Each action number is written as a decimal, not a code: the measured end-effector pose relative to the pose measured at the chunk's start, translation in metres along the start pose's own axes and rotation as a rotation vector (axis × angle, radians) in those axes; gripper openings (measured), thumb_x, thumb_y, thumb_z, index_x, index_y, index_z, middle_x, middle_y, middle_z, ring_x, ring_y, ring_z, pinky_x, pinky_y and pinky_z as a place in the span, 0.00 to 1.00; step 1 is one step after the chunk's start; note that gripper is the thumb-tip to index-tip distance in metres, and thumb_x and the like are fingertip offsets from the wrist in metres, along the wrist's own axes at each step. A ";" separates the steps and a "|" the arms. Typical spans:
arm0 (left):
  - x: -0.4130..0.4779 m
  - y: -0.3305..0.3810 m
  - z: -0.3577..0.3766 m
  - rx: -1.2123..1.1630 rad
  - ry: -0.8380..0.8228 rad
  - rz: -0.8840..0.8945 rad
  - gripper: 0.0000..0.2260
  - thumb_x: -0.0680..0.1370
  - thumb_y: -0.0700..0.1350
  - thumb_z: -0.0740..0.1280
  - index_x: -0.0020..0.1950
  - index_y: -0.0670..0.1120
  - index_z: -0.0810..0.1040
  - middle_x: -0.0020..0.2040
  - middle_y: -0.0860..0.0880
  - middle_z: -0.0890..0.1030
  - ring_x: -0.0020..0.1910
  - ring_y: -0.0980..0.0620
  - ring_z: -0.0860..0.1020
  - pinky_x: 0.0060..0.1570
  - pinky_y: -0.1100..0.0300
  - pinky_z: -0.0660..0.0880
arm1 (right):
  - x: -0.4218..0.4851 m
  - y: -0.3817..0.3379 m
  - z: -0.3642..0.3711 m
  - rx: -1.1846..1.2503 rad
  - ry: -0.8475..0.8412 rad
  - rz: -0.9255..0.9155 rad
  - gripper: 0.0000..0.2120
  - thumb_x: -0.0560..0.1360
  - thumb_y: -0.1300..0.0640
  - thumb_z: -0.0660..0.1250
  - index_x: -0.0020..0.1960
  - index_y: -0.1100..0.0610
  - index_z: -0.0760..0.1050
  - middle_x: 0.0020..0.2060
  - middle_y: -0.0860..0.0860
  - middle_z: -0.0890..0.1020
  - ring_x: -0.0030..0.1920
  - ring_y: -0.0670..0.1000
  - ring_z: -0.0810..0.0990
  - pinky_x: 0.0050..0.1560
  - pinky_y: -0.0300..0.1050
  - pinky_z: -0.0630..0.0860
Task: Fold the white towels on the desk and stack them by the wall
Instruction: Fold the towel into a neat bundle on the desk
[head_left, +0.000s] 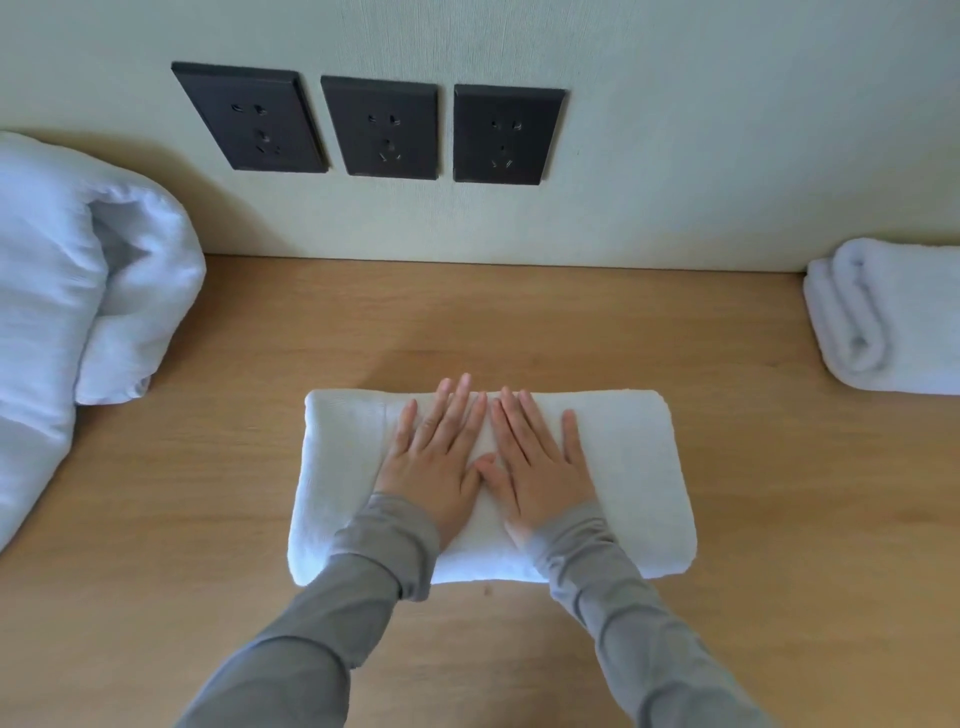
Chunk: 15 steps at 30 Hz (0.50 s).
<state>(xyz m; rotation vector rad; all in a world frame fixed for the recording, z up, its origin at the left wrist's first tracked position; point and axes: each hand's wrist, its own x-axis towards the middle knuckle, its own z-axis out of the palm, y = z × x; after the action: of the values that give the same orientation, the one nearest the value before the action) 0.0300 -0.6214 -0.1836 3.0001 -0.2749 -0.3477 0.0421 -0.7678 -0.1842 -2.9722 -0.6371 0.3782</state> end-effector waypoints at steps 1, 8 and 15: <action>-0.003 -0.008 -0.003 -0.015 -0.005 0.015 0.26 0.76 0.57 0.31 0.69 0.51 0.24 0.71 0.53 0.24 0.69 0.53 0.24 0.69 0.52 0.28 | -0.002 0.006 0.001 -0.011 -0.006 -0.020 0.28 0.77 0.40 0.34 0.73 0.49 0.34 0.74 0.44 0.37 0.75 0.46 0.38 0.74 0.55 0.36; -0.042 -0.050 -0.006 0.022 0.043 -0.117 0.31 0.75 0.64 0.30 0.75 0.52 0.39 0.76 0.52 0.41 0.75 0.49 0.40 0.73 0.52 0.37 | -0.011 0.081 -0.010 -0.045 -0.018 0.163 0.28 0.75 0.38 0.28 0.71 0.48 0.26 0.73 0.44 0.30 0.71 0.42 0.27 0.74 0.50 0.35; -0.036 -0.055 -0.002 -0.046 0.046 -0.098 0.36 0.70 0.67 0.23 0.74 0.53 0.38 0.75 0.50 0.37 0.74 0.49 0.35 0.72 0.53 0.33 | -0.005 0.088 -0.003 -0.001 -0.013 0.190 0.30 0.74 0.38 0.29 0.71 0.50 0.27 0.70 0.42 0.27 0.70 0.41 0.26 0.74 0.51 0.35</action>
<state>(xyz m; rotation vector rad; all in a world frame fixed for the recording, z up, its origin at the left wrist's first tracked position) 0.0054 -0.5602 -0.1807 2.9782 -0.1151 -0.2887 0.0733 -0.8496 -0.1919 -3.0422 -0.3562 0.4107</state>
